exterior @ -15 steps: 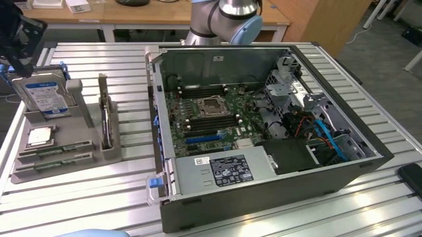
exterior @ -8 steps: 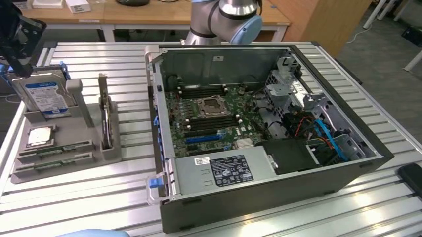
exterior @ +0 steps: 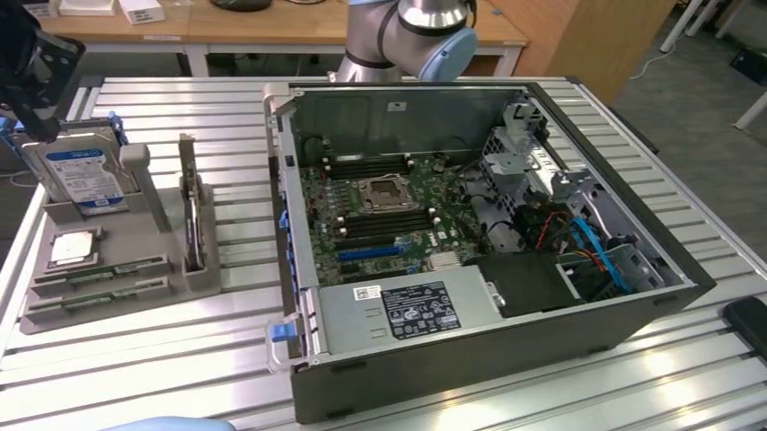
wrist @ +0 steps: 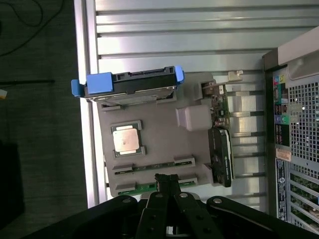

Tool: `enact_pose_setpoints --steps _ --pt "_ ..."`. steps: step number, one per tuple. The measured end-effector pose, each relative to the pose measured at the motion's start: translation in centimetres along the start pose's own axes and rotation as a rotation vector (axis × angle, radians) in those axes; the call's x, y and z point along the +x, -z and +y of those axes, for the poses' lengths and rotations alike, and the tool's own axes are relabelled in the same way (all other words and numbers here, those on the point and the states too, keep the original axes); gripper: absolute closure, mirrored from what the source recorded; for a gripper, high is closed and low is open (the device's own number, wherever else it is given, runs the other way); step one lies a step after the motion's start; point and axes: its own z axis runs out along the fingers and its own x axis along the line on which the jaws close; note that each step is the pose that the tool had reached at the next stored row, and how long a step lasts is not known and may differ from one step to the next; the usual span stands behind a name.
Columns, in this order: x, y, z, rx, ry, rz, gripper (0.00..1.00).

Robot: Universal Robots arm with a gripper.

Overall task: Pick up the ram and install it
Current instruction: 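Reach for the ram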

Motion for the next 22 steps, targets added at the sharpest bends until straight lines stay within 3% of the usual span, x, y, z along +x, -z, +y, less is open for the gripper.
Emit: enact_pose_setpoints --steps 11,19,21,22 --pt "0.0 -1.02 -0.06 0.0000 0.000 0.0001 0.90" --pt "0.0 -1.05 -0.06 0.0000 0.000 0.0002 0.90" --pt "0.0 -1.06 -0.06 0.0000 0.000 0.0002 0.89" --pt "0.0 -1.05 -0.06 0.0001 0.000 0.0002 0.83"
